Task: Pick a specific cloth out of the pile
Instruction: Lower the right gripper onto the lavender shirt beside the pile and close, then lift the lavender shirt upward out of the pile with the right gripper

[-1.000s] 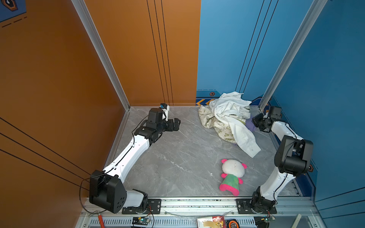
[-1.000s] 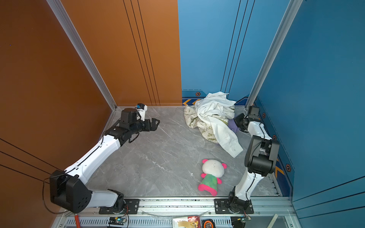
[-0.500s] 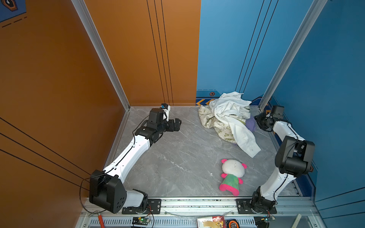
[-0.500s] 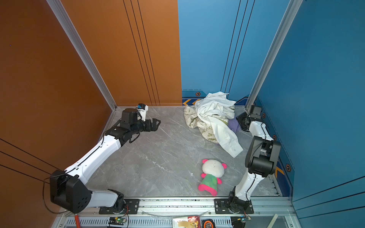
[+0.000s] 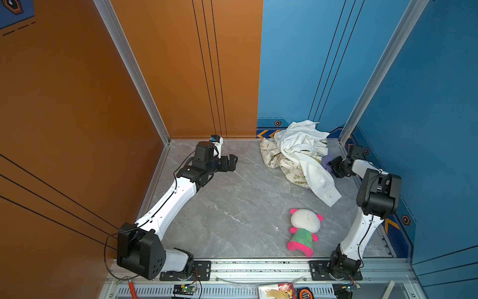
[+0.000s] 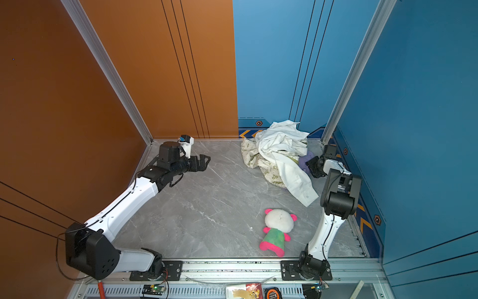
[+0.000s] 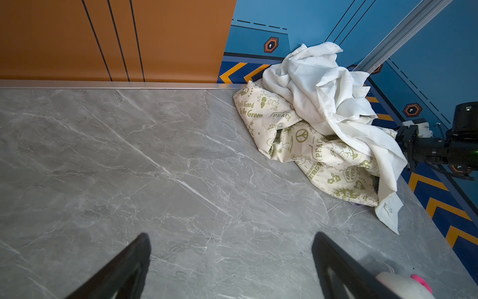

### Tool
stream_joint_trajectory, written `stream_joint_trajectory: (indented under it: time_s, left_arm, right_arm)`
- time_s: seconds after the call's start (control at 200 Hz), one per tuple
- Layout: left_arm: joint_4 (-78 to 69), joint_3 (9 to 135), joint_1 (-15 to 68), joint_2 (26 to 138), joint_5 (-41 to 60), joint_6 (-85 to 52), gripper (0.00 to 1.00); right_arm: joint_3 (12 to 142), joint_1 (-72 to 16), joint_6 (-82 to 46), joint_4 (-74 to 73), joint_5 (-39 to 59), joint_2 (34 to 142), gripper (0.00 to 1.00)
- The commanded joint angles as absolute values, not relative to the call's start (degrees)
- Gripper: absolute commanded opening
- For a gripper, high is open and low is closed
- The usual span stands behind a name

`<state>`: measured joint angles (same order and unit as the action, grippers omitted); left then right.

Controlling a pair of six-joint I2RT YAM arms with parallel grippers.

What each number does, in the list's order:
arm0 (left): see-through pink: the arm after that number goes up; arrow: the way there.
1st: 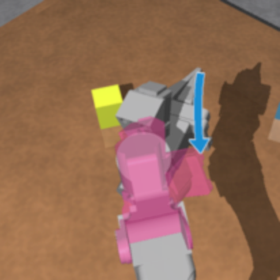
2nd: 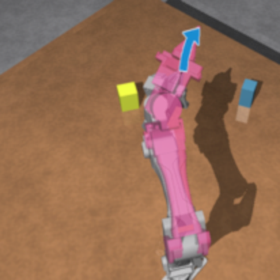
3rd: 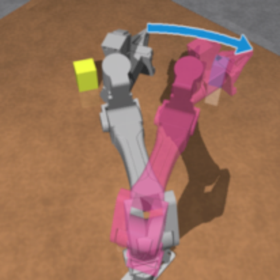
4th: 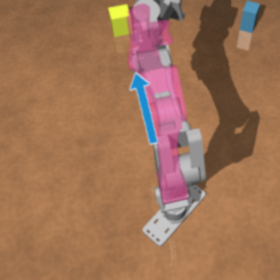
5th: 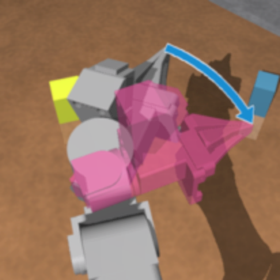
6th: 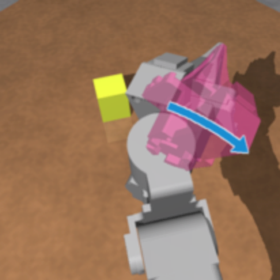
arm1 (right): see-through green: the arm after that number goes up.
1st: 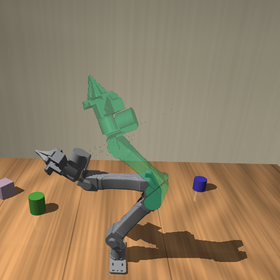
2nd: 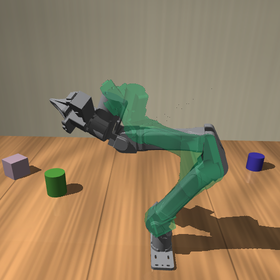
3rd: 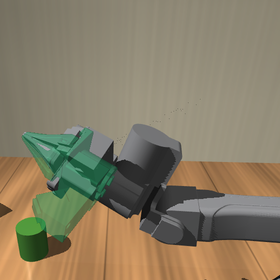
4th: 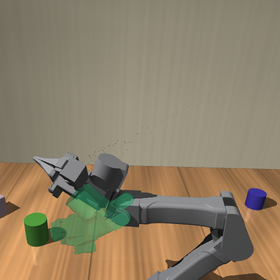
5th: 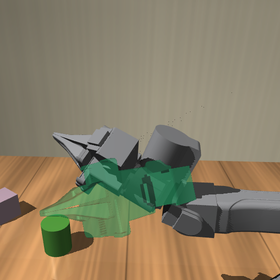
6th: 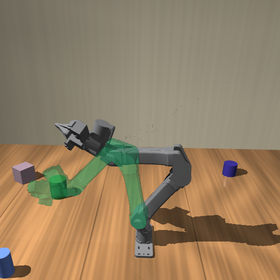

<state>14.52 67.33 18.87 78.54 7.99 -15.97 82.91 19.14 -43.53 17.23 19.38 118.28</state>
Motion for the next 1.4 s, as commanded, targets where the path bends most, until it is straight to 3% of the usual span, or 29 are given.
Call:
stream_joint_trajectory:
  time_s: [0.0, 0.19, 0.435, 0.906, 1.396]
  left_arm:
    - [13.4, 68.1, 18.9, 78.8, 7.8, -15.6, 0.98]
    - [13.2, 69.0, 18.8, 80.0, 8.0, -15.7, 0.98]
    - [13.0, 69.3, 18.9, 80.2, 8.3, -16.0, 0.98]
    - [12.8, 67.0, 20.3, 77.0, 7.6, -16.5, 0.98]
    - [12.7, 65.4, 21.6, 74.4, 6.6, -16.4, 0.98]
  right_arm:
    - [84.9, 19.4, -43.5, 18.2, 20.3, 120.5, 0.45]
    - [83.8, 19.2, -45.1, 15.3, 20.7, 119.9, 0.18]
    - [82.1, 19.2, -47.9, 11.0, 20.2, 114.7, 0.0]
    - [77.6, 19.1, -52.9, 2.2, 17.8, 102.6, 0.0]
    - [81.0, 18.8, -56.1, -1.6, 15.5, 96.1, 0.0]
